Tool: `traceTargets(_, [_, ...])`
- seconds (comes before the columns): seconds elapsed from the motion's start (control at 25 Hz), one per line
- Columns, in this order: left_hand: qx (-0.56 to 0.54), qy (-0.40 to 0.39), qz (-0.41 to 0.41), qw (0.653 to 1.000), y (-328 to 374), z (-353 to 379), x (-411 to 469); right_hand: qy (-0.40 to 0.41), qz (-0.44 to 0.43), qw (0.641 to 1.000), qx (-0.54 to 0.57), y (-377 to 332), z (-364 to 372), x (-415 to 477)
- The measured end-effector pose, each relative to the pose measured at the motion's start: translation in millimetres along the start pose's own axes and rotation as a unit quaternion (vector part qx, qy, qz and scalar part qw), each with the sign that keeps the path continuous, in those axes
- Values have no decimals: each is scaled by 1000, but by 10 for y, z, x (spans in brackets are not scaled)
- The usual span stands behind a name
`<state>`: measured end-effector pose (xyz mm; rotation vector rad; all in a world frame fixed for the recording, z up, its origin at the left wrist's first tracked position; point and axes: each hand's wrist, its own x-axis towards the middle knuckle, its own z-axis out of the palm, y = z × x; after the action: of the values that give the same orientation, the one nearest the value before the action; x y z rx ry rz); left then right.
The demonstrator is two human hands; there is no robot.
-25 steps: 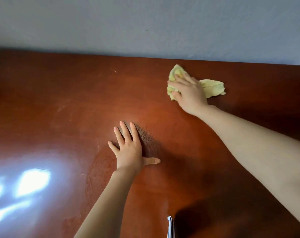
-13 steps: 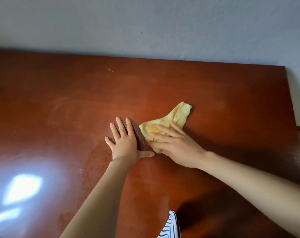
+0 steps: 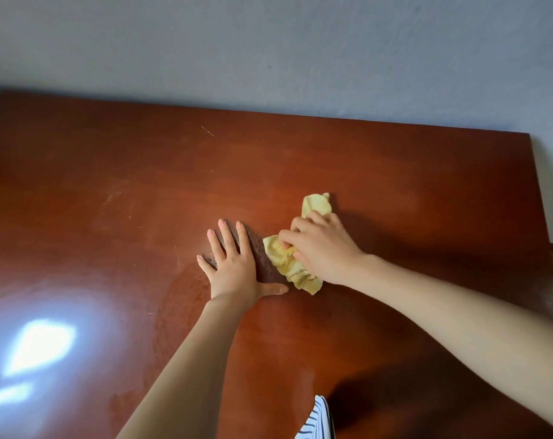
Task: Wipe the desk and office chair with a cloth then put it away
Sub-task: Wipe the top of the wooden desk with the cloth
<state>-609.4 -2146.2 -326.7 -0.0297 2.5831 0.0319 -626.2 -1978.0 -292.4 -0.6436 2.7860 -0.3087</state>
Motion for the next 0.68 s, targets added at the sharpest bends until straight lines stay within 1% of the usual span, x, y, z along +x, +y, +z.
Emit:
traceTargets(0.04, [-1, -2, -1, 1000, 0, 4, 1, 4, -19, 1000, 16, -4, -64, 46])
traceTargets(0.08, [-1, -4, 0, 1000, -4, 11, 3, 25, -24, 999, 41, 18, -150, 91])
traceTargets(0.16, [1, -5, 2, 1000, -5, 18, 9, 105, 26, 988, 112, 166, -359, 197])
traceTargets(0.2, [3, -5, 3, 1000, -6, 18, 11, 143, 54, 981, 118, 274, -437, 262])
traceTargets(0.24, [3, -4, 3, 1000, -7, 17, 12, 156, 79, 980, 91, 378, -488, 328])
traceTargets(0.28, [3, -4, 2, 1000, -7, 18, 11, 132, 99, 985, 47, 468, -492, 386])
traceTargets(0.32, [4, -4, 2, 1000, -10, 24, 8, 82, 115, 990, 11, 536, -462, 434])
traceTargets(0.36, [5, -3, 1, 1000, -12, 32, 8, 38, 128, 991, 6, 587, -396, 477])
traceTargets(0.4, [5, -2, 0, 1000, -16, 41, 5, 18, 141, 990, 20, 618, -319, 517])
traceTargets(0.52, [6, -3, 0, 1000, -24, 53, 6, 67, 198, 977, 30, 736, -121, 678])
traceTargets(0.6, [6, -8, -1, 1000, -16, 54, 8, 53, 212, 976, 18, 817, -59, 782])
traceTargets(0.68, [12, -7, -1, 1000, -7, 43, 18, 34, 190, 981, 37, 868, -21, 847])
